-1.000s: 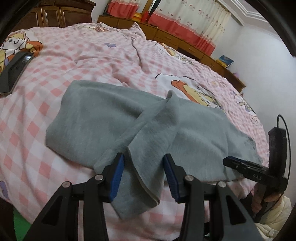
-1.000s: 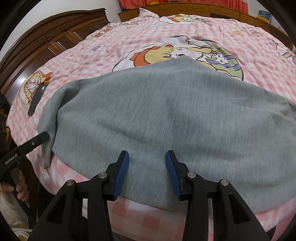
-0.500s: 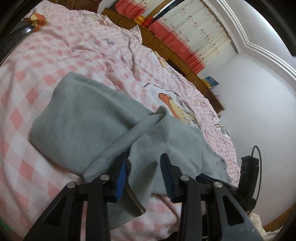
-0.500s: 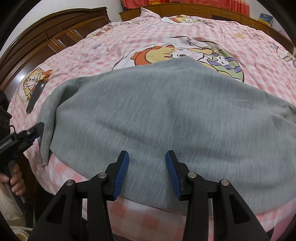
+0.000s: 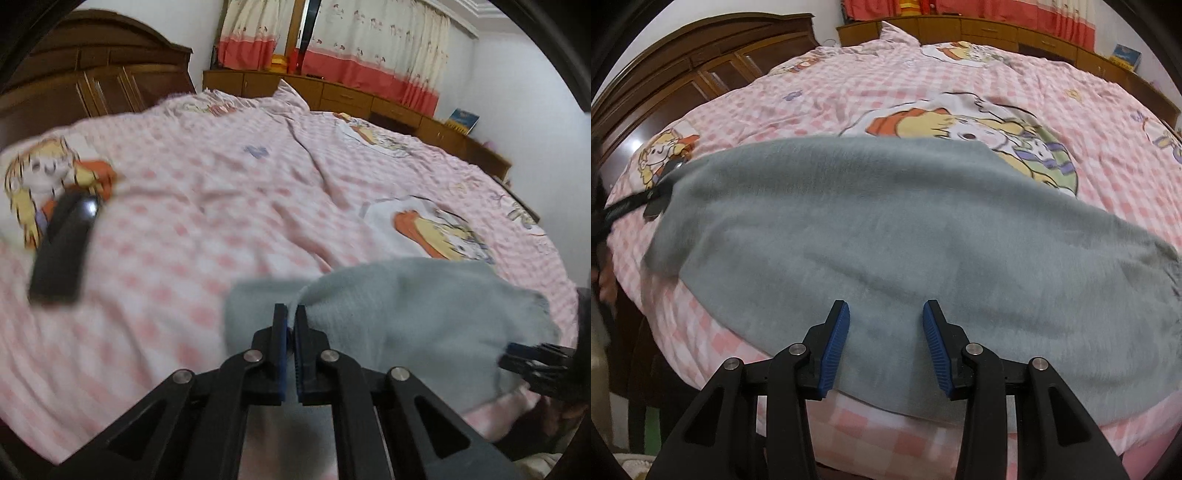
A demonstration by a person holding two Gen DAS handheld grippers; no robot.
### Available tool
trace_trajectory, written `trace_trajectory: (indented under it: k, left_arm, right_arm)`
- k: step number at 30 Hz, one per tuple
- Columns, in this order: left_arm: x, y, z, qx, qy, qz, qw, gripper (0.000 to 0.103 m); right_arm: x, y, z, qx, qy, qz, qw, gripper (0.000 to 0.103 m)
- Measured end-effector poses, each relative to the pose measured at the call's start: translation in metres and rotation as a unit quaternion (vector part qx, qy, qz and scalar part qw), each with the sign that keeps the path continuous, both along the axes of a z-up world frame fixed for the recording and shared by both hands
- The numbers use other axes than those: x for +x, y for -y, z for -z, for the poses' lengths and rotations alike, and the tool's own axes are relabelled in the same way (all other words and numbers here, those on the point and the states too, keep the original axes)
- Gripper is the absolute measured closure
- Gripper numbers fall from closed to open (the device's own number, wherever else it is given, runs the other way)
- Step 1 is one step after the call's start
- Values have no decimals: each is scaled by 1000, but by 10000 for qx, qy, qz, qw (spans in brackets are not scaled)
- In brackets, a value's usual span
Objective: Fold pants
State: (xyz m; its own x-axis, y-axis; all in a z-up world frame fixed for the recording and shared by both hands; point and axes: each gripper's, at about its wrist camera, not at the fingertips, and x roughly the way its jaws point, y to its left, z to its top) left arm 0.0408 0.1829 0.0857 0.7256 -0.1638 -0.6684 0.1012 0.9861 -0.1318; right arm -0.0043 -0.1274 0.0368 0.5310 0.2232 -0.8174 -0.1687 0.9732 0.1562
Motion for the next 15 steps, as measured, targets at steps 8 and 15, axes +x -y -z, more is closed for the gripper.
trace_trajectory:
  k: [8, 15]
  left_arm:
    - [61, 4, 34, 749, -594, 165, 9953, 100]
    - [59, 8, 47, 1063, -634, -68, 9923, 81]
  right_arm:
    - [5, -10, 12, -149, -95, -146, 9997, 60]
    - [19, 11, -7, 95, -56, -215, 9997, 60]
